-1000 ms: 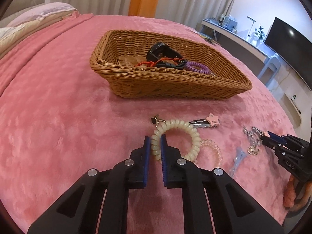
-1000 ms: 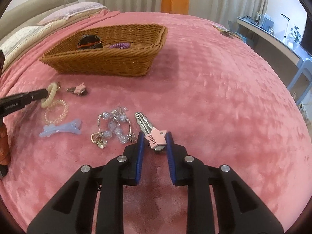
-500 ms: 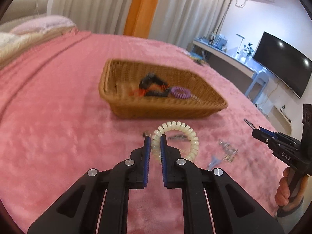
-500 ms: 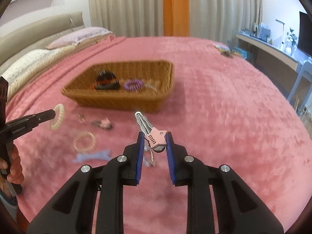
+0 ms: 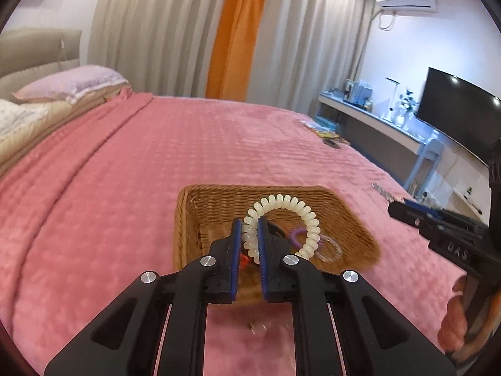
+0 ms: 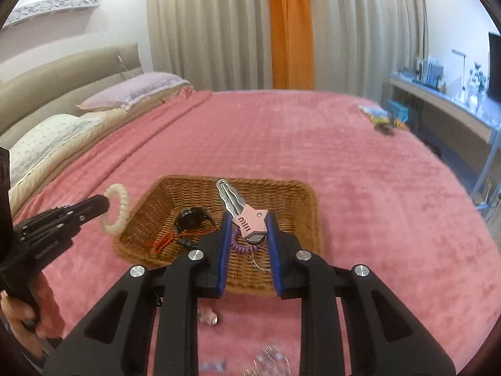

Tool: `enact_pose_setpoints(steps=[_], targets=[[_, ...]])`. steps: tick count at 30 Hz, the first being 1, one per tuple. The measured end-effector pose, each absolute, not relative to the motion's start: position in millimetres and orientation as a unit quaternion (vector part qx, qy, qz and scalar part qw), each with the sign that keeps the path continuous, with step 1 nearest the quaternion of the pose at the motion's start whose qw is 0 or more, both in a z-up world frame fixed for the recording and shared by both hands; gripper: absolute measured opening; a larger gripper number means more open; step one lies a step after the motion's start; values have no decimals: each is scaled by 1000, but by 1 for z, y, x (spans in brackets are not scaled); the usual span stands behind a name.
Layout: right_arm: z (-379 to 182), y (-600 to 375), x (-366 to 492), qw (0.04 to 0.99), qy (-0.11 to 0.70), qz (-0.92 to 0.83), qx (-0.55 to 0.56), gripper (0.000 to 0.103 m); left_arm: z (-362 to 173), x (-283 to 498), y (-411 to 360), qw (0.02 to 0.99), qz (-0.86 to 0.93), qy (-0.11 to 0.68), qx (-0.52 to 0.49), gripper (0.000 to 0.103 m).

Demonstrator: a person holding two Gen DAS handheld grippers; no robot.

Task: Organize jewelry
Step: 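Release the cream coil and pink star key into the basket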

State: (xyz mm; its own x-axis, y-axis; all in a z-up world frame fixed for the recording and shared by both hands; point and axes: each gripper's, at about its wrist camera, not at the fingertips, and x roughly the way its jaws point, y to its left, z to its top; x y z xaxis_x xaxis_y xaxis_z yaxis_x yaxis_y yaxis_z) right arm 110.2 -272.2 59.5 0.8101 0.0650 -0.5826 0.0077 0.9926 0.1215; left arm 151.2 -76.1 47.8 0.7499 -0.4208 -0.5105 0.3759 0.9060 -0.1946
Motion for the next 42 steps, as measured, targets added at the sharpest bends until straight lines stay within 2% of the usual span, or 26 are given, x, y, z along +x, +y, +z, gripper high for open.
enact_pose_setpoints(steps=[9,19,21,22,23,26,29,35,42], targets=[[0,-271,193,920,383,18,86,20,7,197,-88,936,-192,291,-35,8],[-26,-277,209,907,409,19,100,20,-7,201,-95,931,-205,303,-16,9],[-28,-277,208,904,413,24,106,20,-9,201,-95,928,-208,307,-17,12],[-28,-279,207,904,412,24,107,23,-9,201,-94,928,-209,309,-20,21],[-27,-280,205,905,411,25,109,30,-8,200,-92,928,-211,306,-24,28],[-16,-283,192,910,397,26,115,48,0,189,-86,931,-216,293,-35,31],[-1,-284,170,917,381,30,115,48,12,172,-79,933,-224,279,-49,36],[30,-288,112,929,352,32,108,48,37,114,-72,934,-252,250,-47,37],[37,-297,37,939,329,12,97,48,36,54,-71,930,-270,246,-34,37]])
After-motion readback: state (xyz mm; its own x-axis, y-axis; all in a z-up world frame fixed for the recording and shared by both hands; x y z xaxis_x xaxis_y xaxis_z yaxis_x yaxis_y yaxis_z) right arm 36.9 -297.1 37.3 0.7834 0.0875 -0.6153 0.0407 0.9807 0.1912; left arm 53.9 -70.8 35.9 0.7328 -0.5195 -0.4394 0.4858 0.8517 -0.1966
